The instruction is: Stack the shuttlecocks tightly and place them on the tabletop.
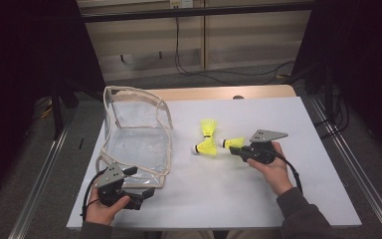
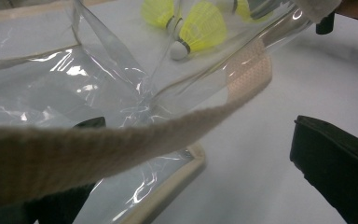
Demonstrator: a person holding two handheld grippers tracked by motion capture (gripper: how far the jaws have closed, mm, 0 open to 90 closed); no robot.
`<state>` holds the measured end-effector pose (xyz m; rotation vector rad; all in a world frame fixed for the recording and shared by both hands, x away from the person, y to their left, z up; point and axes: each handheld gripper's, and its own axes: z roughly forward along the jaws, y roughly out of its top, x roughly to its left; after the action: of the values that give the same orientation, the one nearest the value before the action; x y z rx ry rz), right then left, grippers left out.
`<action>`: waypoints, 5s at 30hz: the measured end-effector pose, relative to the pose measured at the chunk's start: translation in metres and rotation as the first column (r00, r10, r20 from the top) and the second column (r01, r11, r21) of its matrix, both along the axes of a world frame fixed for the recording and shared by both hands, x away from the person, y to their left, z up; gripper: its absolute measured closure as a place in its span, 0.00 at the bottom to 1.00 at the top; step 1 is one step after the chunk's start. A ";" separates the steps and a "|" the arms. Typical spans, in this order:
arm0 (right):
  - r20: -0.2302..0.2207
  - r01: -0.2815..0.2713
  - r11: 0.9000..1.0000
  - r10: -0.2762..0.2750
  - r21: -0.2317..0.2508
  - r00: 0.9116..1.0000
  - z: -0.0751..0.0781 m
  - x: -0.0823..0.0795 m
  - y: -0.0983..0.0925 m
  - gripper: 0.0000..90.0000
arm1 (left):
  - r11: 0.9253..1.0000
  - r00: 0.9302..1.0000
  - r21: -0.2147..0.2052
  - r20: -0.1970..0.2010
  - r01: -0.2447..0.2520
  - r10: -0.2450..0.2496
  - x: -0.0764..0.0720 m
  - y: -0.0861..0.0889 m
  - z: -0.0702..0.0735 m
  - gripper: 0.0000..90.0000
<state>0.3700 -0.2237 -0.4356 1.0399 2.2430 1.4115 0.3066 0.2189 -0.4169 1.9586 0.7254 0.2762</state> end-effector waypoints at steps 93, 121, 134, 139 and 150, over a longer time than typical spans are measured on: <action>-0.023 -0.044 0.998 0.043 -0.042 0.999 -0.006 0.015 0.025 0.97 | 1.000 1.000 0.006 -0.001 0.000 0.000 0.000 0.000 0.000 0.05; -0.033 -0.047 0.997 0.045 -0.063 0.998 -0.011 0.020 0.030 0.97 | 1.000 1.000 0.002 0.000 0.000 0.000 0.000 0.000 0.000 0.05; -0.039 -0.056 0.996 0.054 -0.066 0.998 -0.012 0.020 0.033 0.97 | 1.000 1.000 0.002 0.000 0.000 0.000 0.000 0.000 0.000 0.05; -0.039 -0.063 0.996 0.060 -0.063 0.997 -0.011 0.020 0.035 0.97 | 1.000 1.000 0.002 0.000 0.001 -0.001 0.000 0.000 0.000 0.05; -0.036 -0.076 0.994 0.073 -0.075 0.997 -0.012 0.021 0.042 0.97 | 1.000 1.000 0.003 0.000 0.002 -0.002 0.001 0.000 0.000 0.05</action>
<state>0.3910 -0.1817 -0.4473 0.9717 2.3631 1.3351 0.3072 0.2191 -0.4167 1.9618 0.7232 0.2768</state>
